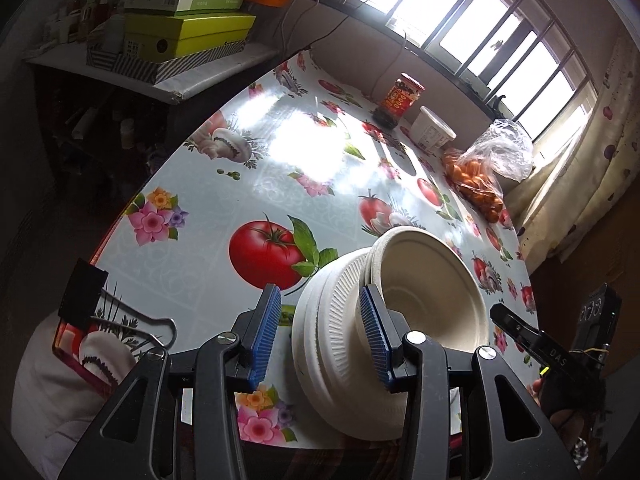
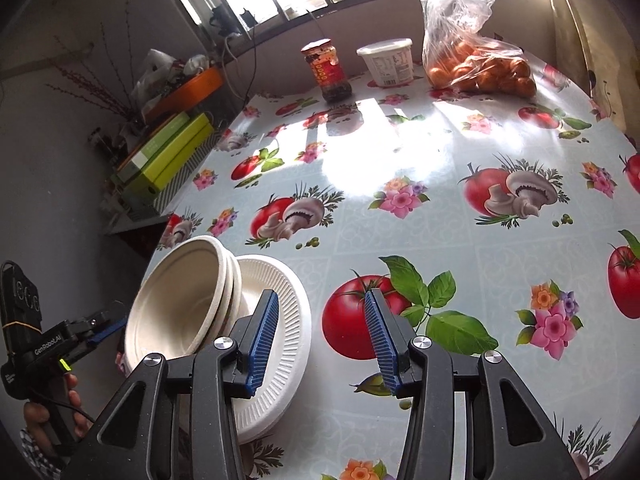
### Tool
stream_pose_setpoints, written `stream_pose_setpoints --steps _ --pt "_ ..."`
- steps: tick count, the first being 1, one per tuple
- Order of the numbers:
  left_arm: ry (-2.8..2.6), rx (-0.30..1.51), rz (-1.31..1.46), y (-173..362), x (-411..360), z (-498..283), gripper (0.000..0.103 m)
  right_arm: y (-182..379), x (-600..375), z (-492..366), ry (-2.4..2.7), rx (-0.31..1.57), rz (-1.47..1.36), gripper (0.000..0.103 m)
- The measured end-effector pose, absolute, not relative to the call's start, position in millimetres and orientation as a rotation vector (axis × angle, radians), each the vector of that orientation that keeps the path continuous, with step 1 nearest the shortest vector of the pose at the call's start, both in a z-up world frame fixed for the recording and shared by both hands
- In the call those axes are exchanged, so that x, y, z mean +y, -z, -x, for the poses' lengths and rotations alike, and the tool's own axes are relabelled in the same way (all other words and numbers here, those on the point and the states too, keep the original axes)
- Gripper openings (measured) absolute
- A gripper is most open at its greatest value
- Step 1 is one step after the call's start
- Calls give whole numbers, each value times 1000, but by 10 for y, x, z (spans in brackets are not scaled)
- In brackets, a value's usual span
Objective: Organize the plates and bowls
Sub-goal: 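Lower the nested bowls onto the white plate stack with the left gripper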
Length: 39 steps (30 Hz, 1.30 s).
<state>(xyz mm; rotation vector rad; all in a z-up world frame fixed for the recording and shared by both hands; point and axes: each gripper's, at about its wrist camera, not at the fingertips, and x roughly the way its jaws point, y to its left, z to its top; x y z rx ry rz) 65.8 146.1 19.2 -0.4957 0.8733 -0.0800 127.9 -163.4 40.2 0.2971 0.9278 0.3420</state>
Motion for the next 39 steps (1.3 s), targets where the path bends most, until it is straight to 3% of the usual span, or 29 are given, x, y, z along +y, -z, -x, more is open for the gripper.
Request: stream_pose_setpoints --steps 5,11,13,39 --pt "76 947 588 116 1607 -643 43 -240 -1597 -1300 -386 968 -318 44" --pt "97 973 644 281 1633 -642 43 -153 -1506 -1305 -440 994 -325 23" --pt "119 970 643 278 1609 -653 43 -137 -1489 -1304 -458 998 -339 20" --pt "203 991 665 367 1469 -764 43 -90 -1337 -1266 -493 1016 -313 16"
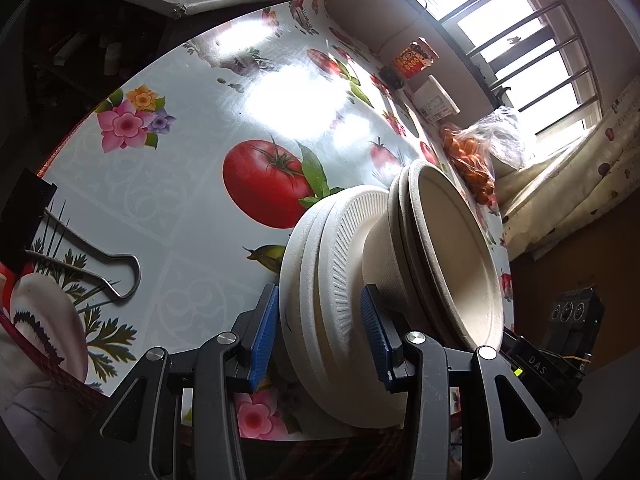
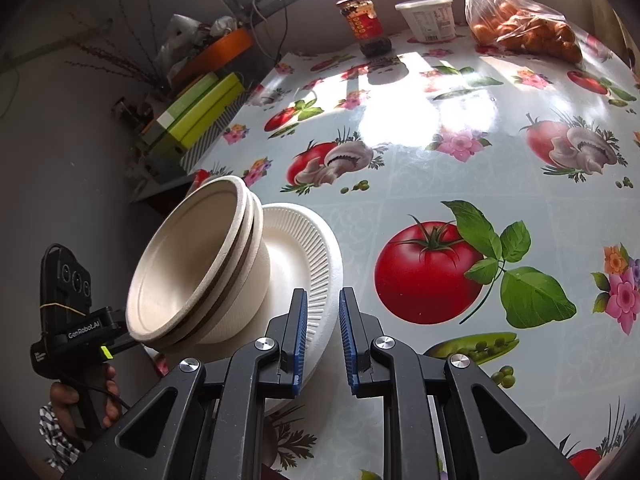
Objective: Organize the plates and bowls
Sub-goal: 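Lower the nested bowls onto the white plate stack with the left gripper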
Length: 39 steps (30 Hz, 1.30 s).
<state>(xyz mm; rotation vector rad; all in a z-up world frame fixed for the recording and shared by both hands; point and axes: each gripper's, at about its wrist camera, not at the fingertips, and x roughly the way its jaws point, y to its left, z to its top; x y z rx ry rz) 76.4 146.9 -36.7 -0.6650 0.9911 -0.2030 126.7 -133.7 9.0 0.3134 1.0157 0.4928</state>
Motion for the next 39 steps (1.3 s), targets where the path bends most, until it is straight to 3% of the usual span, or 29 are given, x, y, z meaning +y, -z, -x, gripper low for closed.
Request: stream_pose_setpoints --steps 10,39 --pt "197 994 656 365 1496 -737 43 3 -1398 -1256 -471 1050 -336 24" --pt "231 997 560 327 1255 -1225 43 48 -1352 -1513 -454 1052 -332 22"
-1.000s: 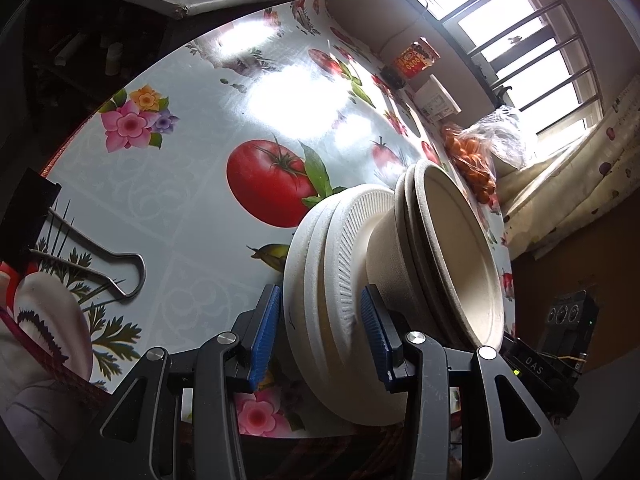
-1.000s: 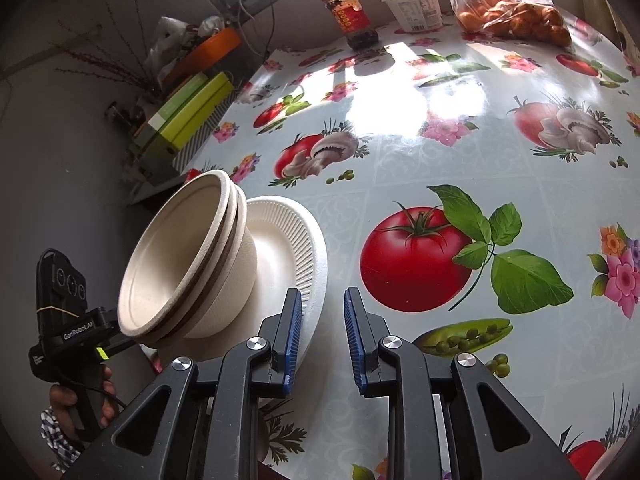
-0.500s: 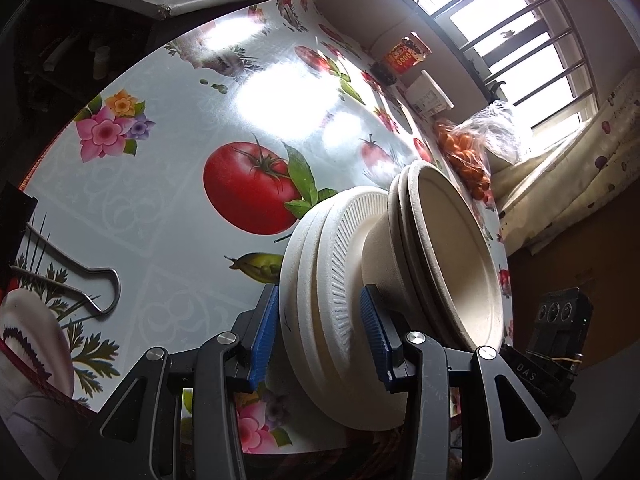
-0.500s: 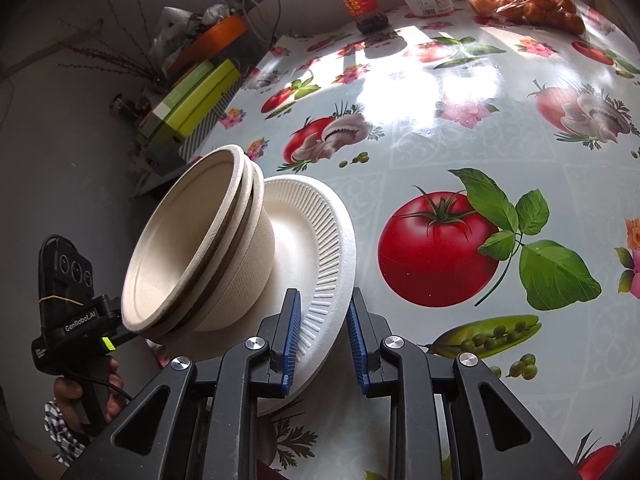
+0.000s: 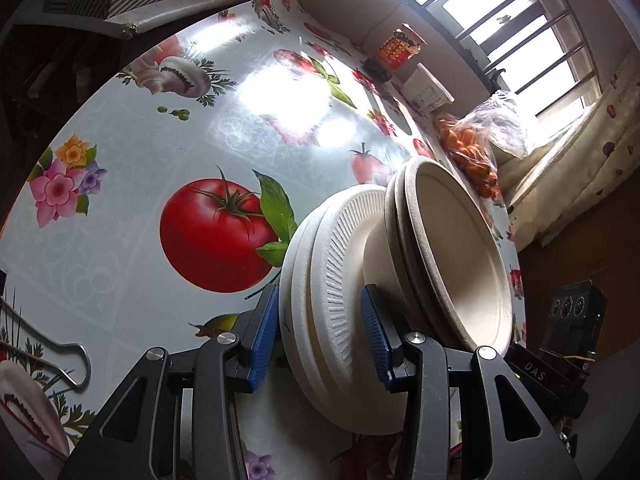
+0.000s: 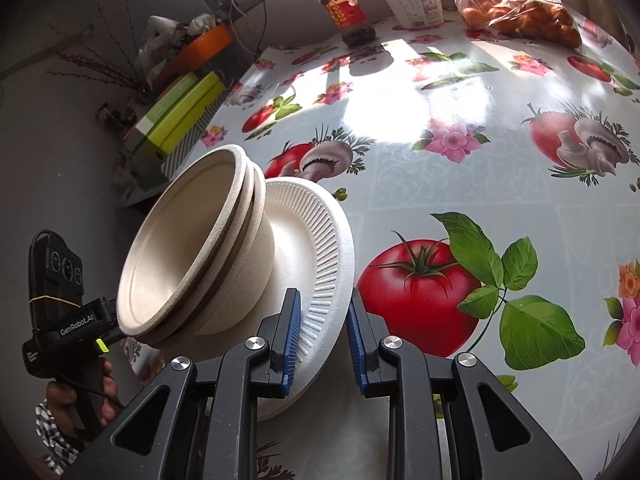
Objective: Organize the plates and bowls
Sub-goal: 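Lower the nested bowls onto the white plate stack with the left gripper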
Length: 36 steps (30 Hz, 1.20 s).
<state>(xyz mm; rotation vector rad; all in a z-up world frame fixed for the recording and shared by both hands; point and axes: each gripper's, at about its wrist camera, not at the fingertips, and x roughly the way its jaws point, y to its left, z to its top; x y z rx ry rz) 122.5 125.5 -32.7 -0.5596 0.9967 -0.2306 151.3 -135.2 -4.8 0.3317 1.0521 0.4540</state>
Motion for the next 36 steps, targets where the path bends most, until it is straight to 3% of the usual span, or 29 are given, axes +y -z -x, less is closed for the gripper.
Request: stream_pose_setpoints --steps 24,29,36 --pt "250 1010 461 306 1025 -1691 43 65 -1503 -1866 -404 1027 -341 24" --pt "237 1005 415 289 995 -1632 43 37 -1511 -1830 -400 1006 -327 38" --pt "196 972 332 217 964 -1474 43 -53 -1534 -1702 -387 968 -301 40"
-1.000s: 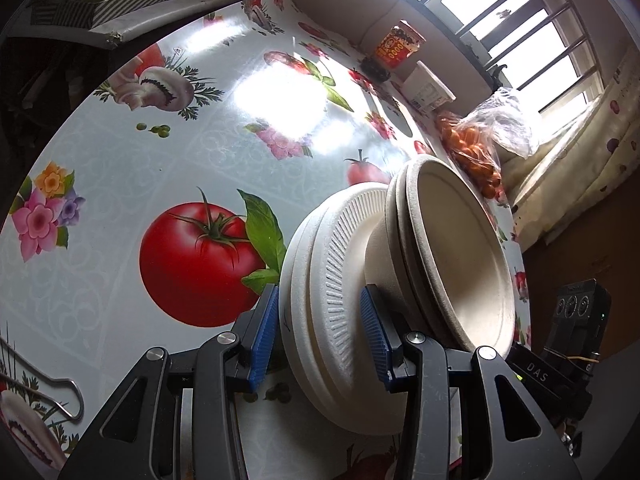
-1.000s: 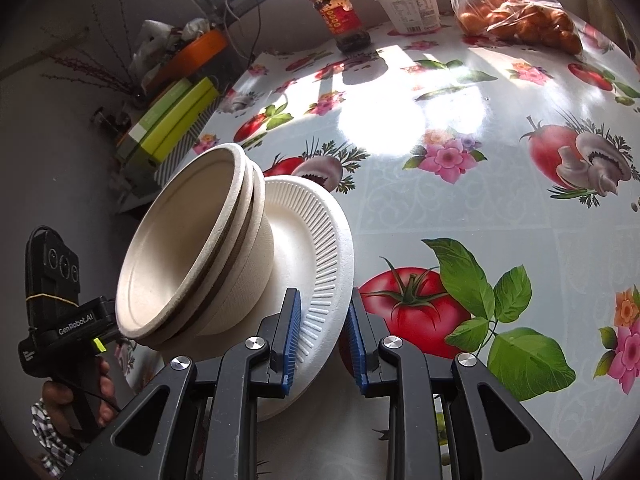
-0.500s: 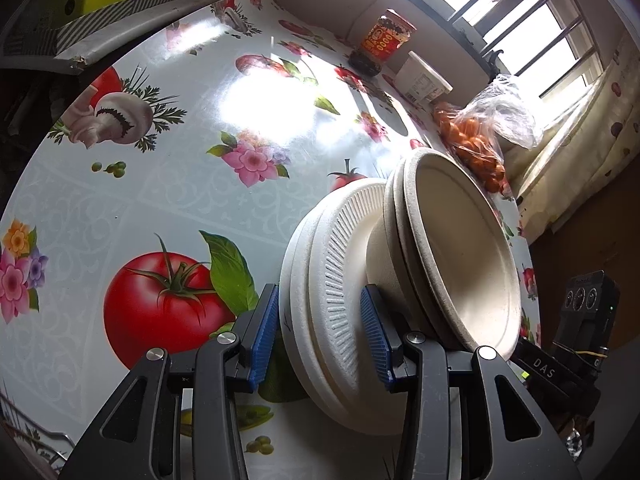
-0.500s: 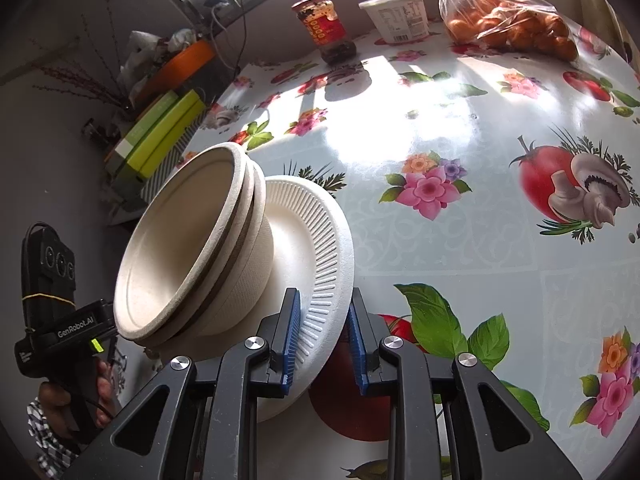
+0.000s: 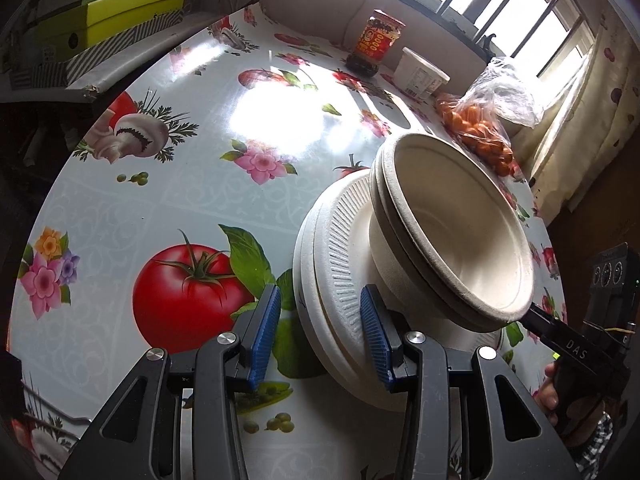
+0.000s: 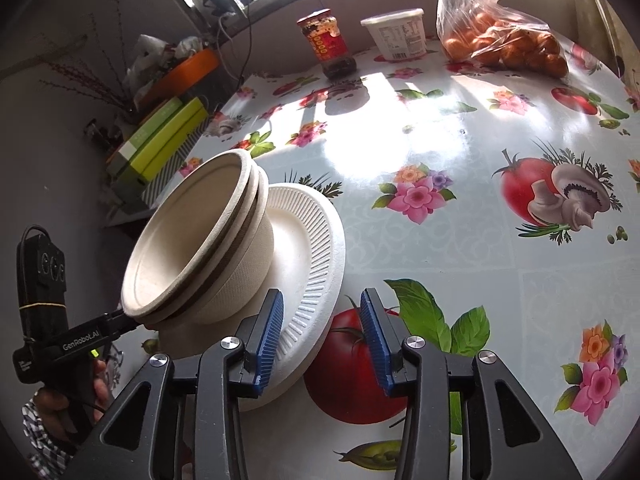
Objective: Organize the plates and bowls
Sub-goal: 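Open the left gripper and pull it back from the bowls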
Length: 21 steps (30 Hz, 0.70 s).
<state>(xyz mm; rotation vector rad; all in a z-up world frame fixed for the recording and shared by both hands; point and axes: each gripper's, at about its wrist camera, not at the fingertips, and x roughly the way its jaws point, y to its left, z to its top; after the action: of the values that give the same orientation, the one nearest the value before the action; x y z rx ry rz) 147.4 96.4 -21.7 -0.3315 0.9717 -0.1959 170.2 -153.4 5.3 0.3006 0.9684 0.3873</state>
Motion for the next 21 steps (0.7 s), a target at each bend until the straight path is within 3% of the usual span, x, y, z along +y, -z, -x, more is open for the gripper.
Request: stream_pose_setpoints --steps 21 --pt "13 849 83 88 777 -825 43 -183 -1378 -1048 -329 869 -59 47"
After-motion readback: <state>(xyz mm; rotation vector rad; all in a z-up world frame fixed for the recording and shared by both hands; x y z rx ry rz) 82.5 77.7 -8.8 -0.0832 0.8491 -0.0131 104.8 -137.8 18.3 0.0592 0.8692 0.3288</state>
